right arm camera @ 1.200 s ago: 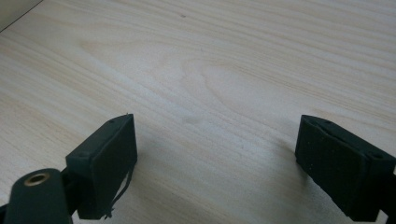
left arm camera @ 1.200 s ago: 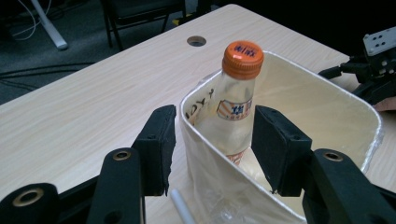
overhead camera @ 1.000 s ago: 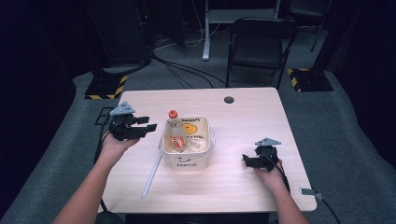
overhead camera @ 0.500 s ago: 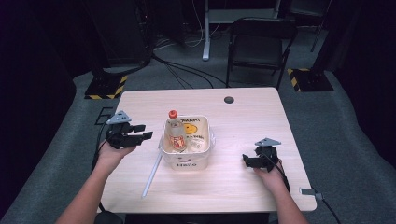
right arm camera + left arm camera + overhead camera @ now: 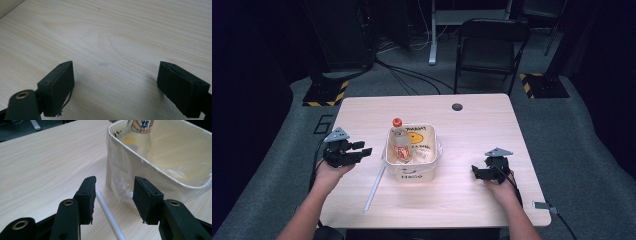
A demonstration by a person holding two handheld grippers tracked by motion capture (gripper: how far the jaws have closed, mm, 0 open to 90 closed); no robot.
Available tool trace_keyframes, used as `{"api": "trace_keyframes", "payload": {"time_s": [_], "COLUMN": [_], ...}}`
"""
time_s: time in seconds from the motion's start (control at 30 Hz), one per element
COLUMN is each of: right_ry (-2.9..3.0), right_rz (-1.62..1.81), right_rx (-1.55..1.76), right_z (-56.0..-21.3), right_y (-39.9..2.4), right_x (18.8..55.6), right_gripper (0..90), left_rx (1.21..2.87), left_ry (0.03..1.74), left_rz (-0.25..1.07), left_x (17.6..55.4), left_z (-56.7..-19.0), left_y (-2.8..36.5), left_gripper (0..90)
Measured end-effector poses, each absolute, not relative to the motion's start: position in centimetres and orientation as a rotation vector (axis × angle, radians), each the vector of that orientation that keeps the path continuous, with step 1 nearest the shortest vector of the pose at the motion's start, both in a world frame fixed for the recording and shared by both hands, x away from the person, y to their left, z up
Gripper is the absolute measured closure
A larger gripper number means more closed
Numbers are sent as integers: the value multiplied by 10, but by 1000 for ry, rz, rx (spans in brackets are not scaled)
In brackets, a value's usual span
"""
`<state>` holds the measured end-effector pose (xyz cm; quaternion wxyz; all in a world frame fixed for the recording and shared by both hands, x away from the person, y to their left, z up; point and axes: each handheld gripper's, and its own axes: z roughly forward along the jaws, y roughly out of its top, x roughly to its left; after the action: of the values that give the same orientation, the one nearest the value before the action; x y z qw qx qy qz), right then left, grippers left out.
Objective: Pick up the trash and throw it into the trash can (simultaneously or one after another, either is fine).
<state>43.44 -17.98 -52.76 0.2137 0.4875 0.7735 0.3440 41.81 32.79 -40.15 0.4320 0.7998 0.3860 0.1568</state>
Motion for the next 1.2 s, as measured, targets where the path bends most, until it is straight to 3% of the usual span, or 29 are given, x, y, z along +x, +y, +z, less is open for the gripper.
{"api": "trace_keyframes", "payload": {"time_s": [0.8,1.2], "right_ry": [2151,2151], "right_rz": [958,958], "right_rx": [1352,1352], "right_z": [-528,-528], "right_y": [-180,-180], "right_x": [434,434], "right_gripper": [135,135], "left_rx": [2030,2022], "left_ry": [1002,1055], "left_rz": [373,340], "left_x": [407,401], "left_z": [-453,-473], "left_y": [315,318], "left_gripper": [633,642]}}
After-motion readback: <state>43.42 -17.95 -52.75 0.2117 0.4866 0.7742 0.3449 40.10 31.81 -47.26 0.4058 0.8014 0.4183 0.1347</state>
